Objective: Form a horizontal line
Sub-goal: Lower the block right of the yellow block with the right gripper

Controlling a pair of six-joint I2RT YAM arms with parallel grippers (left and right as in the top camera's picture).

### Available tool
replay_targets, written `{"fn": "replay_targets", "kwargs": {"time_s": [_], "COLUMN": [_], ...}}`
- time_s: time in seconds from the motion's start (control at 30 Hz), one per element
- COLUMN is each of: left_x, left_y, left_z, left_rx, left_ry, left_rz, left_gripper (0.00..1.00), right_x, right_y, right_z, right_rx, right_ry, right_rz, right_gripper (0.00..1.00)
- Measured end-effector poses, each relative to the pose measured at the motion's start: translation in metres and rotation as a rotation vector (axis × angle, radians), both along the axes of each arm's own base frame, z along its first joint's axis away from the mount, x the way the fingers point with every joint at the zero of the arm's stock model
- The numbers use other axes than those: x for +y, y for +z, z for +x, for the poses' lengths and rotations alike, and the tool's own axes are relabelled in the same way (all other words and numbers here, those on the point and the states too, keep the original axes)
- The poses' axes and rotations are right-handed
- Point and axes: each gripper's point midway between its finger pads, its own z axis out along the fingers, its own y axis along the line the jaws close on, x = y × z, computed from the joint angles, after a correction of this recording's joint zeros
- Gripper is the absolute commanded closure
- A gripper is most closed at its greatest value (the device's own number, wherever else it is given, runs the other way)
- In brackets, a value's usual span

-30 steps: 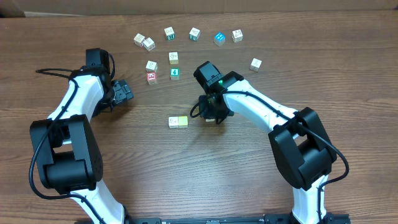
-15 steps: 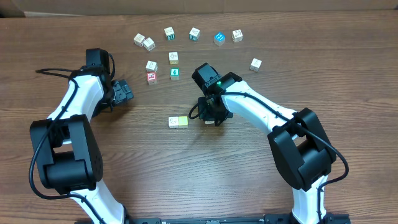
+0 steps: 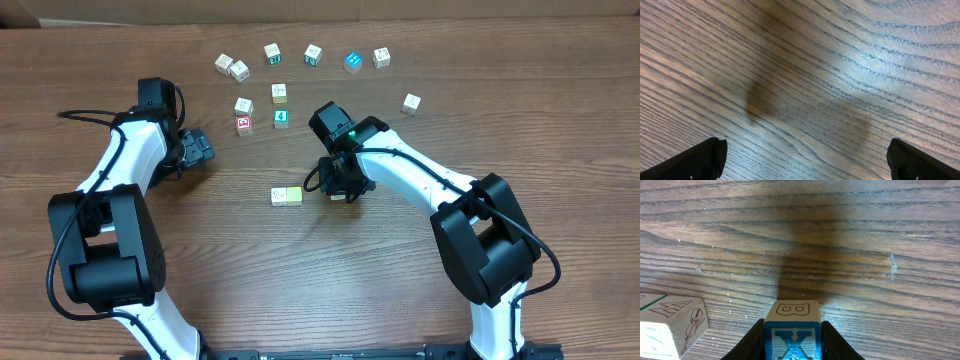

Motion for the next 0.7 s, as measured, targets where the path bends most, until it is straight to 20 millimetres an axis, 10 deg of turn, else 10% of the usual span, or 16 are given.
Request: {"fn": "replay_targets", "kwargs": {"time_s": [0.47,0.57,0.6,0.7], "left_x": [0.0,0.0,-0.0001,0.0], "left_y": [0.0,0.0001,0.0,0.0], "left_z": [0.0,0.0002,0.0,0.0], "left_rx": [0.0,-0.001,0.0,0.0], "left_ry": [0.0,0.0,0.0,0.0], "left_rz": [0.0,0.0,0.0,0.0], "left_gripper": [0.0,0.0,0.0,0.0], "right_x": [-0.0007,-0.0015,-0.0021,-0.0032], "right_y": [-0.0002,-0.0002,-0.0002,-0.0004], "right_z": [-0.0009,-0.0004,0.0002,0.0007], "right_rx": [0.004,0.001,-0.001,-0.006], "right_ry": [-0.001,-0.003,-0.012,-0.003], "right_rz": [-0.003,-0.007,-0.01,-0.017], "right_gripper": [0.48,0.22,0.0,0.0]}}
